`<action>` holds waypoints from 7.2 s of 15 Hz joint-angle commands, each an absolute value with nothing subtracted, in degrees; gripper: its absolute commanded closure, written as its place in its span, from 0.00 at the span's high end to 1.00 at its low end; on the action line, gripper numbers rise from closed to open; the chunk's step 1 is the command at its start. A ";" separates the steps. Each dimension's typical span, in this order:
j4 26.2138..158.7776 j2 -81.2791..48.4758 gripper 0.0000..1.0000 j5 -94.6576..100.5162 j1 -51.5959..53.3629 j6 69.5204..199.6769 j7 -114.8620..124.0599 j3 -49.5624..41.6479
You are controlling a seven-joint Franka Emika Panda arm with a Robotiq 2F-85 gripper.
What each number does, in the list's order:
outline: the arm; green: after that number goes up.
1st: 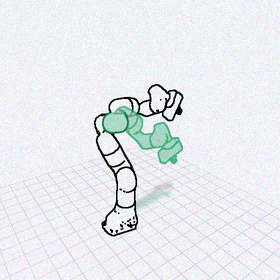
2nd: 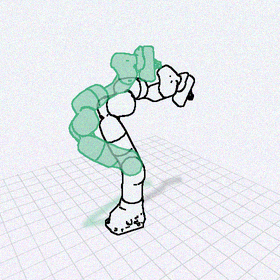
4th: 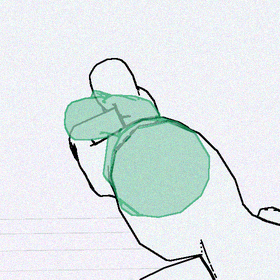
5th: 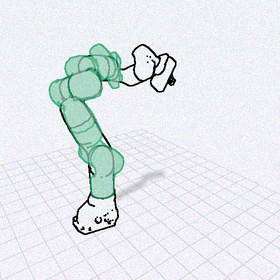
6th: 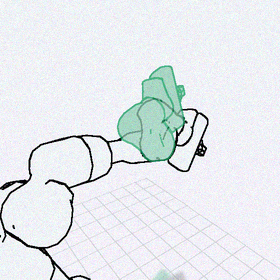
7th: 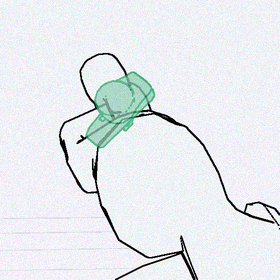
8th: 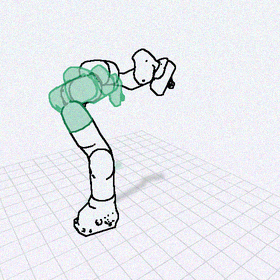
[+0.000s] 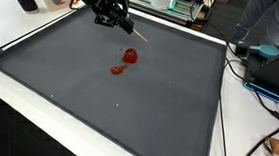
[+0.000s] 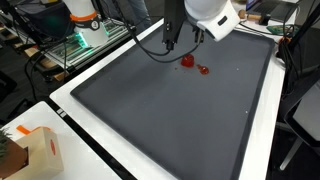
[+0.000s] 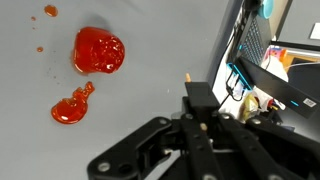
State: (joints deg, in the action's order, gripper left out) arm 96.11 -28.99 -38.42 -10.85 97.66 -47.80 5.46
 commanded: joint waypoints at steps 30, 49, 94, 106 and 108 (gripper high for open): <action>99.03 -32.83 0.03 -45.09 -10.49 102.84 -46.28 2.43; 104.35 -22.88 0.03 -31.36 -5.72 115.14 -31.74 2.09; 103.75 -22.07 0.03 21.44 12.17 118.88 30.31 -1.08; 100.30 -28.24 0.03 37.22 17.66 111.48 50.25 -2.46; 99.68 -29.15 0.03 38.22 17.80 110.26 51.72 -2.25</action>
